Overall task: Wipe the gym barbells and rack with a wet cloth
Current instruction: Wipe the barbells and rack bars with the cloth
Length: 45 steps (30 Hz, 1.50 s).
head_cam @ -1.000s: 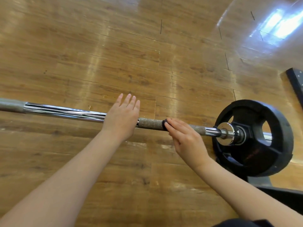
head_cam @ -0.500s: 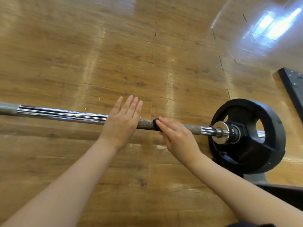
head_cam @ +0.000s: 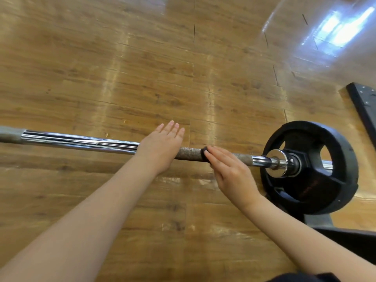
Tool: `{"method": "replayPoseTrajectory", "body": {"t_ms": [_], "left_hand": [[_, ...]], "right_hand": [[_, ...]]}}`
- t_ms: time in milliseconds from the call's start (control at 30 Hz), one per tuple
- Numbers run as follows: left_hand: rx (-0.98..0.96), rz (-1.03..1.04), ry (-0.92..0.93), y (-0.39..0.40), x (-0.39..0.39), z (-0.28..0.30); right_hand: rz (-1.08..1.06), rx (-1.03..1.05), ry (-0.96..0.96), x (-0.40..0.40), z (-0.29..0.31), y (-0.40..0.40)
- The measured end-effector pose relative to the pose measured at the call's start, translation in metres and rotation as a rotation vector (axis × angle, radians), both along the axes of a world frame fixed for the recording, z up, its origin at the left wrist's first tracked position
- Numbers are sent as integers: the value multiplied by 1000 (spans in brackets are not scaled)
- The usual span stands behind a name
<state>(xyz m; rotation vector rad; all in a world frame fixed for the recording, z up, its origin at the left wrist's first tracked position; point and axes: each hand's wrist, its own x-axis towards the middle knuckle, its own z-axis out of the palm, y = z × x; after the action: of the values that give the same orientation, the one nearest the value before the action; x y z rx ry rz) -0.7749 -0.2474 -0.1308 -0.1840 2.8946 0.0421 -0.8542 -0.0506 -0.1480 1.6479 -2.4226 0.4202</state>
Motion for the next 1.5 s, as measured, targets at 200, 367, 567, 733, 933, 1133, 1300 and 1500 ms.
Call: {"method": "replayPoseTrajectory", "body": {"t_ms": [200, 367, 567, 733, 933, 1133, 1300, 1500], "left_hand": [[-18, 16, 32, 4, 3, 0], [-68, 30, 86, 9, 7, -1], [-62, 11, 104, 8, 10, -1], [-47, -35, 360, 4, 13, -16], [-103, -34, 423, 8, 12, -27], [-59, -34, 144, 4, 7, -8], [-33, 5, 65, 5, 1, 1], [-18, 18, 15, 8, 5, 5]], "right_hand": [[-106, -103, 31, -6, 14, 8], [60, -87, 3, 11, -5, -30], [-68, -65, 39, -14, 3, 23], [-82, -137, 71, -2, 8, -2], [97, -71, 23, 11, -12, -21], [-224, -61, 24, -11, 4, 41], [7, -153, 24, 11, -5, -28], [-3, -88, 32, -11, -4, 23]]}}
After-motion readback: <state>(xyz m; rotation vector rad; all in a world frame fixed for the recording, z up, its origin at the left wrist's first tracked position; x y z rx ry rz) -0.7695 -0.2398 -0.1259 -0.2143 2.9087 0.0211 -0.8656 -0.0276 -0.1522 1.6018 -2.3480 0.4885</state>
